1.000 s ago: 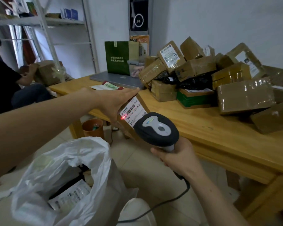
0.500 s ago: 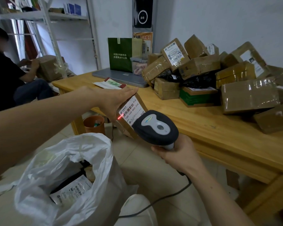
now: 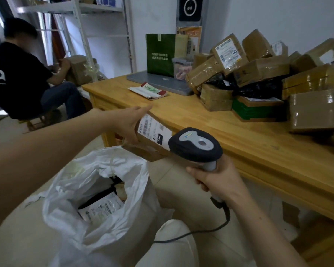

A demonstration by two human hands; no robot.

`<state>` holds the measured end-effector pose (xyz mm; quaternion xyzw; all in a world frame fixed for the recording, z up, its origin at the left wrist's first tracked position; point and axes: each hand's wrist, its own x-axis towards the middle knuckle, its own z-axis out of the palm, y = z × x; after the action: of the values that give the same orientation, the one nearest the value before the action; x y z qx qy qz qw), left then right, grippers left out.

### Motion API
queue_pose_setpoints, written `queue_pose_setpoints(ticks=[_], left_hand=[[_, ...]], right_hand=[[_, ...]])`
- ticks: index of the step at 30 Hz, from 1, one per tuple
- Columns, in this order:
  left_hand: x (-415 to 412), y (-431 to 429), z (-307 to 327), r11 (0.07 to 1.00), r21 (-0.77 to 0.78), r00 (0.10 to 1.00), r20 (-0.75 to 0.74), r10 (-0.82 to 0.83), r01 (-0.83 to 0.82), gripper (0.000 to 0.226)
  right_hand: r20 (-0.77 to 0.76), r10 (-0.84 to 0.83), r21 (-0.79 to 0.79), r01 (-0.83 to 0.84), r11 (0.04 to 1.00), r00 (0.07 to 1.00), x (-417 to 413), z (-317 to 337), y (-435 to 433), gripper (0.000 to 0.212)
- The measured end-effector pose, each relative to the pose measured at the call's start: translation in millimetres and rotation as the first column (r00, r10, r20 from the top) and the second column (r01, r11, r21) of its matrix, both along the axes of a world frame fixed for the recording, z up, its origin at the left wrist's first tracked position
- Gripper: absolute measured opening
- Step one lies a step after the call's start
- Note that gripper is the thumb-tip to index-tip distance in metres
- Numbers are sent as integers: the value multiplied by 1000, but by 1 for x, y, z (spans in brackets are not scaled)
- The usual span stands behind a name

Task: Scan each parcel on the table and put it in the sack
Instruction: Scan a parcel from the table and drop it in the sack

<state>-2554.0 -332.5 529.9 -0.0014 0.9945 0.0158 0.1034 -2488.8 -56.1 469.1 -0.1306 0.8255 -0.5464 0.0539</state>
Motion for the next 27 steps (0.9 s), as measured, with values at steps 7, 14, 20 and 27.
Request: queue_pose_setpoints(ticks=[7,14,20,27], left_hand=[[47,-101,-113,869,67,871,73,487,-491,98],[63,-149,-199,586,354,640,47,767,-729,101],[43,-150,-228,260,470,389,202,899,-844,122],[3,-70,-199,455,616,614,58,788,-642,102]], right_hand=[[178,33,-41,-27,999,984,-4,-28,-33,16],[271,86,-32,-80,996,959,-16,-43,-67,13],[304,59,-19,-56,998,951,-23,-54,-77,12],[401,-18,-164,91,982,916,-34,-55,-66,7]])
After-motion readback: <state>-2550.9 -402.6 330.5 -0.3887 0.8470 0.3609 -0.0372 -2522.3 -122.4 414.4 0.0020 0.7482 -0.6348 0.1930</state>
